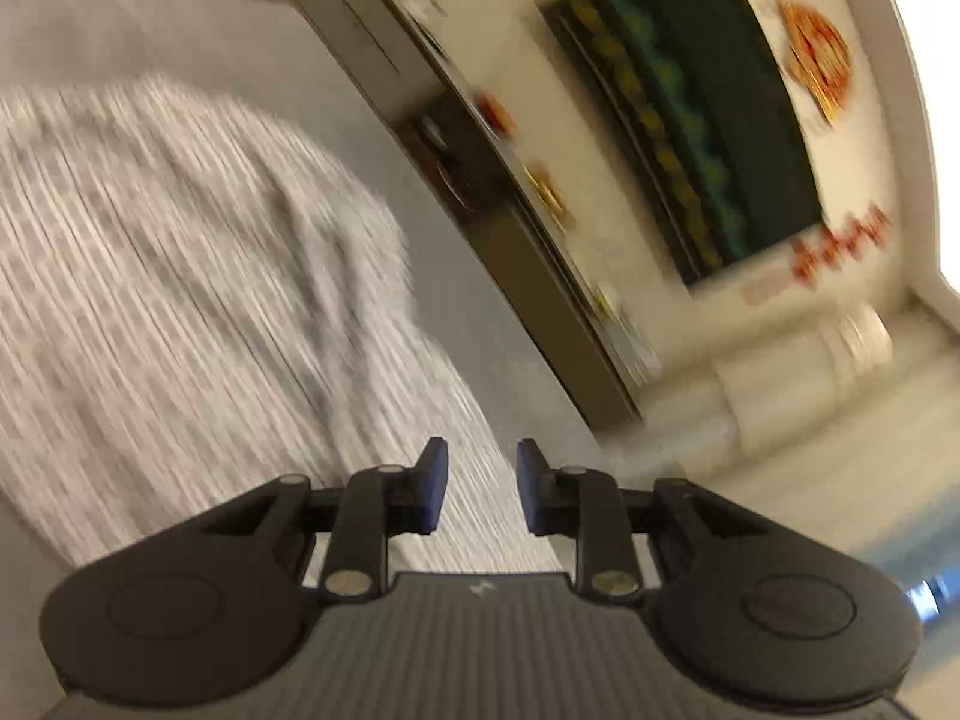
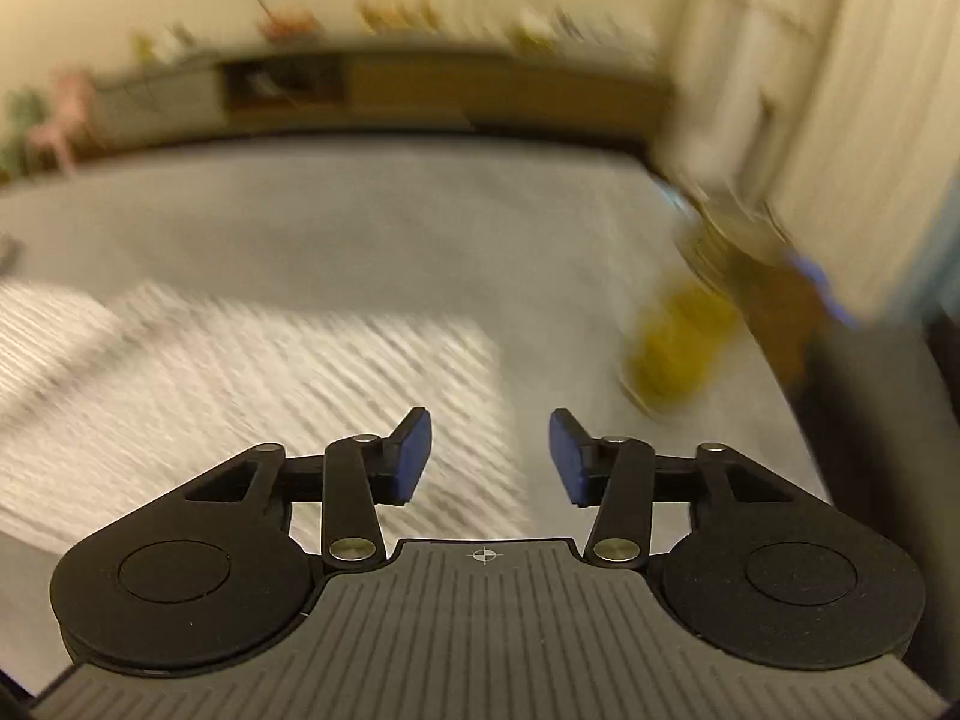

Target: Fold clothes

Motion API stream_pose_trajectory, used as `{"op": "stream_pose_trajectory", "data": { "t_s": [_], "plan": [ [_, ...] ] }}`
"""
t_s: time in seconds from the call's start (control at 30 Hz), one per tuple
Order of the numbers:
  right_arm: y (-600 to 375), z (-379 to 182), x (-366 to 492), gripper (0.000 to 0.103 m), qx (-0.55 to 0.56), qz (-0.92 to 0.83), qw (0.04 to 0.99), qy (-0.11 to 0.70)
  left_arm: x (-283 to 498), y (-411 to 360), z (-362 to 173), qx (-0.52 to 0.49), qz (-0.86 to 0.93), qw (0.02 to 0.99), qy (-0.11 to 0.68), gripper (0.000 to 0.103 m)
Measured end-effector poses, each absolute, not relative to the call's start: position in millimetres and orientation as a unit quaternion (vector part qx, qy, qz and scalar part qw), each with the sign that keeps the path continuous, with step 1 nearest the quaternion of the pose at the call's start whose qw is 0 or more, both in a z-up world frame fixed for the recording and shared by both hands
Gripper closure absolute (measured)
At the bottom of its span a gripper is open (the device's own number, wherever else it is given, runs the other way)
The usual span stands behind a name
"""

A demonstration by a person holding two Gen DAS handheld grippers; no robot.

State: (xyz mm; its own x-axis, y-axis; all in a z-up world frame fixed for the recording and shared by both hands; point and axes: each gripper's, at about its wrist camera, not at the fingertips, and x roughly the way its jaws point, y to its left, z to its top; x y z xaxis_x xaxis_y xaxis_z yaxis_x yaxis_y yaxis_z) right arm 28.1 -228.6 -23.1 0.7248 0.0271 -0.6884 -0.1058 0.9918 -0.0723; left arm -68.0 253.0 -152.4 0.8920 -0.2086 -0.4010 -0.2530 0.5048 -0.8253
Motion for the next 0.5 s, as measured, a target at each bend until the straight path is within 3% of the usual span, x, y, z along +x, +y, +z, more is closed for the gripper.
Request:
{"op": "stream_pose_trajectory", "data": {
  "t_s": [0.23, 0.37, 0.4, 0.5],
  "plan": [
    [-123, -74, 65, 0.056, -0.044, 0.151, 0.884, 0.441, -43, 360, -207, -0.585, 0.171, 0.756, 0.239, 0.079],
    [-138, -115, 76, 0.058, -0.043, 0.103, 0.863, 0.492, -48, 392, -217, -0.598, 0.195, 0.745, 0.221, 0.091],
    [-144, -118, 75, 0.057, -0.047, 0.089, 0.865, 0.492, -49, 399, -217, -0.594, 0.206, 0.746, 0.219, 0.098],
    [-156, -123, 82, 0.051, -0.062, 0.048, 0.858, 0.507, -52, 402, -215, -0.588, 0.228, 0.745, 0.218, 0.099]
  ]
}}
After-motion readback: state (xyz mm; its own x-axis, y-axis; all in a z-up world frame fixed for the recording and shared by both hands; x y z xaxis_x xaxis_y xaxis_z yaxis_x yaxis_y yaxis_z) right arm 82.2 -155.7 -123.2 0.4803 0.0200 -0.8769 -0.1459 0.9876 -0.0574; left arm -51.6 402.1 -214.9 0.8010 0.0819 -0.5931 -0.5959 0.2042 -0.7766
